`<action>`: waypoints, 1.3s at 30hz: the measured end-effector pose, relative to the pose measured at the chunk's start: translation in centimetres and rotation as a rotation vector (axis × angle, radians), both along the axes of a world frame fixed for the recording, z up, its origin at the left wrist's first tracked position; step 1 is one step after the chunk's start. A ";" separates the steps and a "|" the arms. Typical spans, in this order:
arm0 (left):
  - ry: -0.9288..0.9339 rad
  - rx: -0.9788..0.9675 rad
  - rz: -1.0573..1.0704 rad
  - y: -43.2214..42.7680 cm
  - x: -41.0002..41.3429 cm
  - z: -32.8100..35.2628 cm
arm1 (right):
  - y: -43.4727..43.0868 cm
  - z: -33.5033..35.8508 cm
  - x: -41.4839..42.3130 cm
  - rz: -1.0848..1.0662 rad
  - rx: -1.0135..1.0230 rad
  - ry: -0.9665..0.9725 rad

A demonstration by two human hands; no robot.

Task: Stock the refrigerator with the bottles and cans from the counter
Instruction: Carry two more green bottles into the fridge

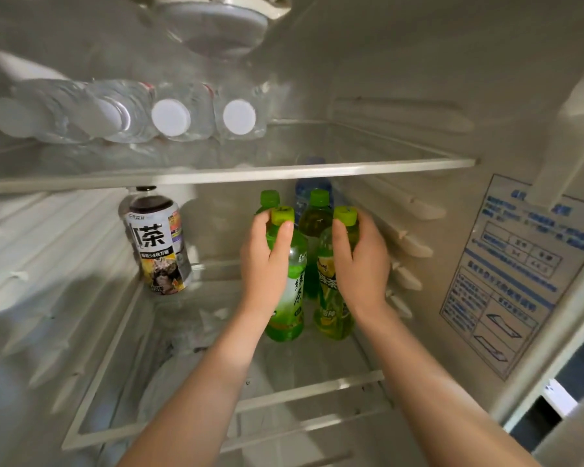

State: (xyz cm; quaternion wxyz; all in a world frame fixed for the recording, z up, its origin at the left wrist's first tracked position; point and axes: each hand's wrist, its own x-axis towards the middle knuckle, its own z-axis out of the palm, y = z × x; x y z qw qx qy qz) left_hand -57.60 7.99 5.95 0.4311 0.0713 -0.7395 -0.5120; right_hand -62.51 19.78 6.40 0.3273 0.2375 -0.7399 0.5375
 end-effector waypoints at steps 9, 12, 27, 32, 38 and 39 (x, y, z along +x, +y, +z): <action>0.060 -0.051 0.101 0.4 1.8 -0.4 | 1.1 -1.1 2.6 -0.060 0.108 -0.078; 0.155 -0.013 0.094 1.6 4.2 -1.3 | 2.6 -2.0 5.2 -0.080 0.111 -0.031; -0.138 0.263 -0.752 16.0 16.7 -14.3 | 20.9 -15.9 28.4 -0.311 0.228 -0.482; -0.393 -0.018 -1.071 22.2 20.5 -19.2 | 27.5 -22.7 37.6 -0.642 -0.030 -0.958; -1.008 -0.679 -1.444 28.4 24.9 -27.6 | 32.7 -30.0 51.5 -0.938 -0.295 -1.367; -1.115 -0.774 -1.457 29.0 25.9 -29.2 | 33.1 -31.2 54.1 -0.977 -0.317 -1.440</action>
